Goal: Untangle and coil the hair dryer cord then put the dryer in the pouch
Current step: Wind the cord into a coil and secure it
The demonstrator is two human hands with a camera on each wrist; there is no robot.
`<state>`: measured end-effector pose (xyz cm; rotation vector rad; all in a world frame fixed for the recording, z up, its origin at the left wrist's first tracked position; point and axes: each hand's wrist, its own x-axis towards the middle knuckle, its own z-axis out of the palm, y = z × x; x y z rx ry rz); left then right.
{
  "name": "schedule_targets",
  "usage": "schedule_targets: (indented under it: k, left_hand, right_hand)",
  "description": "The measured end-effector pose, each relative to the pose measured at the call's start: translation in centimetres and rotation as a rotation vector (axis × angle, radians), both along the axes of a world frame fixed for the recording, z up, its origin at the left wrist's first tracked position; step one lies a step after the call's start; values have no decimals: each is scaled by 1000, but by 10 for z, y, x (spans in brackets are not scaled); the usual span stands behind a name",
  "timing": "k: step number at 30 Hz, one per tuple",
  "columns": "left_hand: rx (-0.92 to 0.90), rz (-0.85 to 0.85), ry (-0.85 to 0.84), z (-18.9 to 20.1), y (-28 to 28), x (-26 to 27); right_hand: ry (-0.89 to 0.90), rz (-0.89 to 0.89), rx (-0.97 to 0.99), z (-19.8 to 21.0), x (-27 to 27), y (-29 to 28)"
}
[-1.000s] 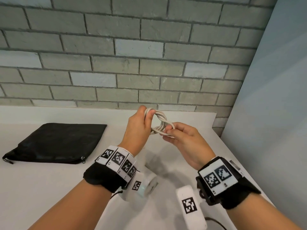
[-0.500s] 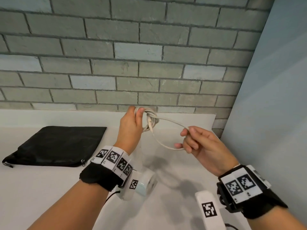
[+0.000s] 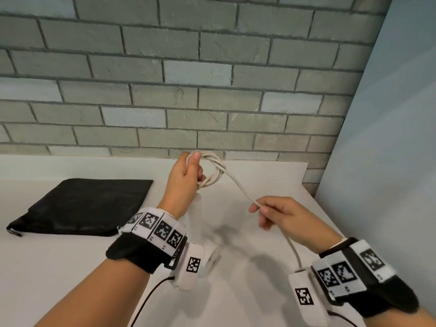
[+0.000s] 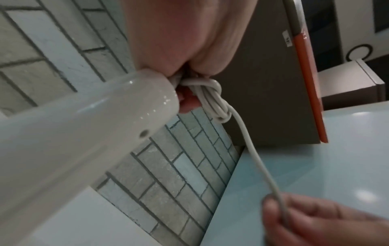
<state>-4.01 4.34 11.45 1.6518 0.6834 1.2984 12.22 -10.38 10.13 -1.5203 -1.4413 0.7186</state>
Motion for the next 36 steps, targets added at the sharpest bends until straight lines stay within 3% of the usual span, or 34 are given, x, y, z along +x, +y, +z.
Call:
schedule_targets:
  k: [4,7,12,17,23,30,34,36]
  left_hand:
    - [49,15,16,-2,-4,2]
    - [15,-2,-10,-2,-7,0]
    - [30,-92,-27,1,-22,1]
    - [90,-30,-8,-4,-22,9]
    - [221,180,103,-12,-17,10]
    - [368,207,150,-19,-19,15]
    - [279,105,137,-18,-19,13]
    - [191,6,112,-16,-20,12]
  right_hand:
    - [-192,60,112,-5,-15,10]
    - [-212,-108,344,-6,-20,18]
    - [-282,-243,389,-19,-22,41]
    - [243,-194,340,-10,-47,60]
    - [881,109,272,-3,-64,58]
    - [1013,91,217,1,-64,60]
    - [1155,141,215,4,-65,62]
    - [1140,137,215,7,-66,62]
